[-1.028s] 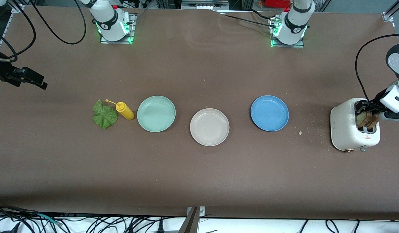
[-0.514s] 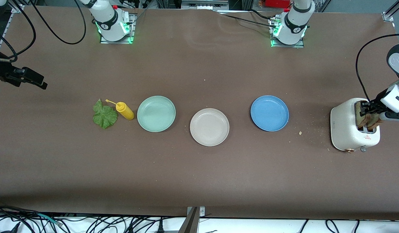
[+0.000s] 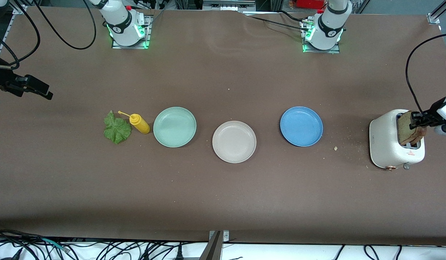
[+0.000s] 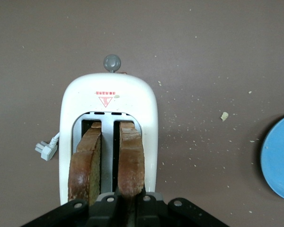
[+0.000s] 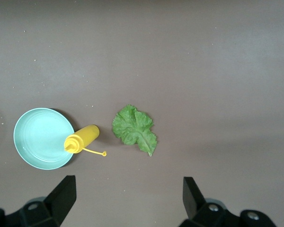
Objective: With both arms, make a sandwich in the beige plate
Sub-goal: 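Lift the bread slice out of the toaster with the left gripper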
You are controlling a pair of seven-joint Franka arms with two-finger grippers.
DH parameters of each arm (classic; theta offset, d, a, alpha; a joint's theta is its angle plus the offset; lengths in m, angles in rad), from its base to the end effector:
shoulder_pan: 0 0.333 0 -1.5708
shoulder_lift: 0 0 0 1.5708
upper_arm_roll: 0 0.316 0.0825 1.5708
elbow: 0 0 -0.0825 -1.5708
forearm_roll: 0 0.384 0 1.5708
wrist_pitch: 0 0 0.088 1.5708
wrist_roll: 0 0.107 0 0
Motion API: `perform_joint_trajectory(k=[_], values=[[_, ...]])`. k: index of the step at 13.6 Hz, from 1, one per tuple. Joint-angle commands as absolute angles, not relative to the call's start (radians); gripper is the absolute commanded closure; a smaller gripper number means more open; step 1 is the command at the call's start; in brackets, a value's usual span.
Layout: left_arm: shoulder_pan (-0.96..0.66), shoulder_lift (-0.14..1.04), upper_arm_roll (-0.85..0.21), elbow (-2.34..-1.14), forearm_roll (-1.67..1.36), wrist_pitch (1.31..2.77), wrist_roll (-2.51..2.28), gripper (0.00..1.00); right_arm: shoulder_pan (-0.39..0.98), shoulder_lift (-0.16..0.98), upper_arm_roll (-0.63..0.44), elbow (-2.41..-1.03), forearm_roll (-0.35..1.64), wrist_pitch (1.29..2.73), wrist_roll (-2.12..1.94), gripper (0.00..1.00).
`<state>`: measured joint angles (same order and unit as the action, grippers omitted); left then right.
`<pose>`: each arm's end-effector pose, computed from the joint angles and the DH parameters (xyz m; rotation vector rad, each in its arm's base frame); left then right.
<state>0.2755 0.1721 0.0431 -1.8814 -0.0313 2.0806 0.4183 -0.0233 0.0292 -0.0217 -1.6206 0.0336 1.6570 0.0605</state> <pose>0.5751 0.1869 0.4206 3.1293 -0.1339 0.0513 0.5694 -0.0221 0.5921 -3.1041 0.1682 -0.0108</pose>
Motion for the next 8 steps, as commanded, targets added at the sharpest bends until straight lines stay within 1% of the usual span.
perform_joint_trajectory(k=[1, 3, 8], values=[[0.276, 0.167, 0.022, -1.784, -0.023, 1.972, 0.428, 1.0, -0.026, 0.034, -0.02, -1.6, 0.038, 1.649, 0.055, 0.0], [0.276, 0.167, -0.003, -1.74, -0.025, 1.915, 0.428, 1.0, -0.025, 0.035, -0.02, -1.6, 0.037, 1.649, 0.055, 0.0], [0.275, 0.169, -0.11, -1.691, -0.043, 1.801, 0.43, 1.0, -0.026, 0.035, -0.02, -1.601, 0.038, 1.647, 0.055, 0.0]])
